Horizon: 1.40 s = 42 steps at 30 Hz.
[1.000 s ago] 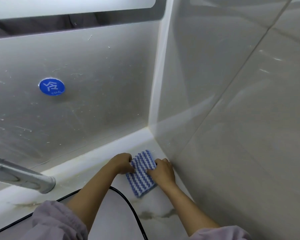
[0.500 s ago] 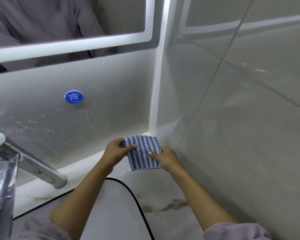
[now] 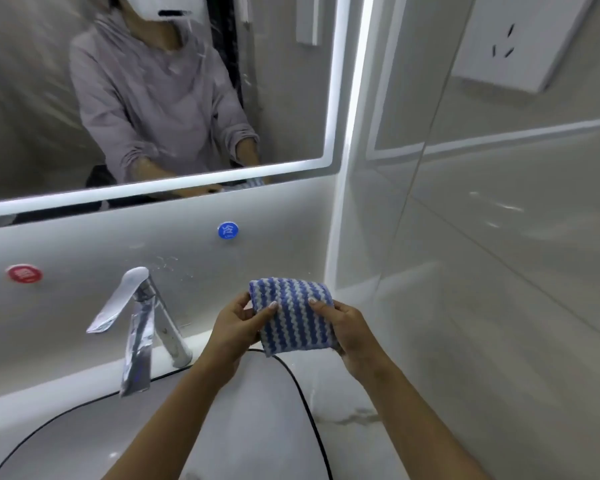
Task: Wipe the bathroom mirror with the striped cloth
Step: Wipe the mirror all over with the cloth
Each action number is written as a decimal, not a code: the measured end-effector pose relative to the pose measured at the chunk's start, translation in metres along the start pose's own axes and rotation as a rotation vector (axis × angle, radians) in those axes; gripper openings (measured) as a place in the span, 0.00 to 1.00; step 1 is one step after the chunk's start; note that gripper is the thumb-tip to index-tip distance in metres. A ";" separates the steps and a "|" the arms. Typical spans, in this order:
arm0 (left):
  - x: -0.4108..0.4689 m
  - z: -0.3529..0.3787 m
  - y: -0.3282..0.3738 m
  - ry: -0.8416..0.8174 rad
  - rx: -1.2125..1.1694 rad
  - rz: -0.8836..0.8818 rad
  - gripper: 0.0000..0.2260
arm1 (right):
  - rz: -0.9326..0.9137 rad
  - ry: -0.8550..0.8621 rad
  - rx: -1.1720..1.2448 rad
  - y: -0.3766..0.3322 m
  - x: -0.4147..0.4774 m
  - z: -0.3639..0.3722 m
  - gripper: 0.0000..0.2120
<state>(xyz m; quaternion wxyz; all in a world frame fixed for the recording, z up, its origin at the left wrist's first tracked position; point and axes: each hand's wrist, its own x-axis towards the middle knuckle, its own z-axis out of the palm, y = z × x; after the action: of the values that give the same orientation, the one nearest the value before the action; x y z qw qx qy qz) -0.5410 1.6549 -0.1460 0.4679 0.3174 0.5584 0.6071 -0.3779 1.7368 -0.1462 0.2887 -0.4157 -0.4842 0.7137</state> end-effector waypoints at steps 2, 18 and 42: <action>-0.019 -0.005 0.013 0.010 0.041 0.009 0.13 | 0.018 -0.090 0.027 -0.008 -0.013 0.006 0.14; -0.127 -0.032 0.019 0.252 0.122 -0.005 0.12 | 0.197 -0.566 -0.026 0.000 -0.060 0.047 0.24; -0.235 -0.119 0.047 0.630 -0.013 0.014 0.10 | 0.266 -0.764 0.027 0.022 -0.099 0.187 0.20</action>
<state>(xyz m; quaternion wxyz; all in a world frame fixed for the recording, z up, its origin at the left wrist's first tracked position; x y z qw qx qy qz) -0.5743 1.3958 -0.0892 0.2696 0.1144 0.6699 0.6822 -0.4932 1.5631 -0.1011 -0.0013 -0.1759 -0.4891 0.8543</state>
